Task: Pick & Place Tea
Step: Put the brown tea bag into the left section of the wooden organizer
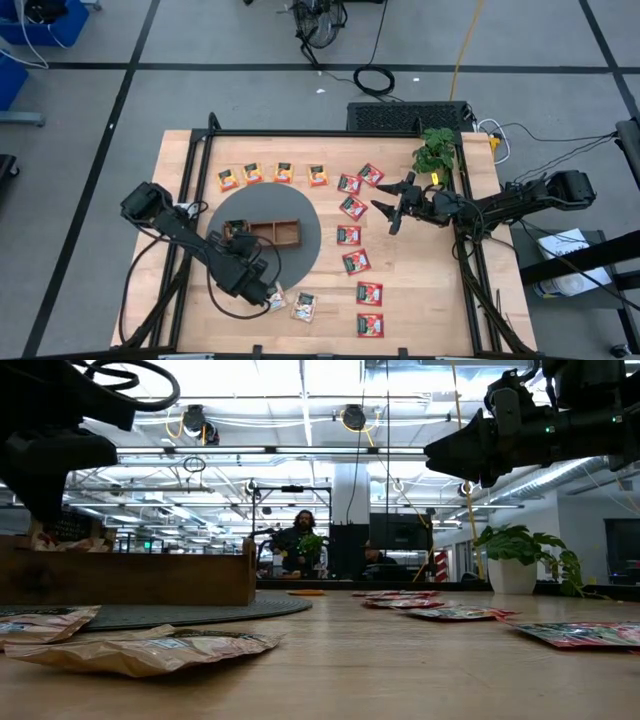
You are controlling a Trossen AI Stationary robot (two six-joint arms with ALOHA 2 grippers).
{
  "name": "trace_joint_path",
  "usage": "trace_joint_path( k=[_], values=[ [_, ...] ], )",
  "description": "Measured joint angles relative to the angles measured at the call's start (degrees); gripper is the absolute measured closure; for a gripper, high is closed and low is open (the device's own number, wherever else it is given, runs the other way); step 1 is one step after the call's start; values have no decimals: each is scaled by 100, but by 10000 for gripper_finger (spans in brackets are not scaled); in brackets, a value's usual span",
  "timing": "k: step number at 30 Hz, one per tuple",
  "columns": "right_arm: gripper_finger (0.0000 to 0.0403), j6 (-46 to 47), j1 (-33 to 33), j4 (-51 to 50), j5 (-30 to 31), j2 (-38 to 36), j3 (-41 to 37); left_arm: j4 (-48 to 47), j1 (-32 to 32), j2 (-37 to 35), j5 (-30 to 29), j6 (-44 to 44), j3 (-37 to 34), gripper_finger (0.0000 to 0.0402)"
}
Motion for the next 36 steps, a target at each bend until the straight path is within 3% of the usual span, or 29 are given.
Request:
trace_joint_path(
  k=[11, 31, 36],
  values=[
    [190, 0, 2, -2, -2, 0, 0, 650, 7, 0, -56, -53, -527, 400],
    [190, 2, 2, -2, -2, 0, 0, 434, 7, 2, -343, -1287, -1032, 388],
    [190, 2, 2, -2, -2, 0, 0, 364, 7, 2, -679, -1473, -1032, 398]
  ],
)
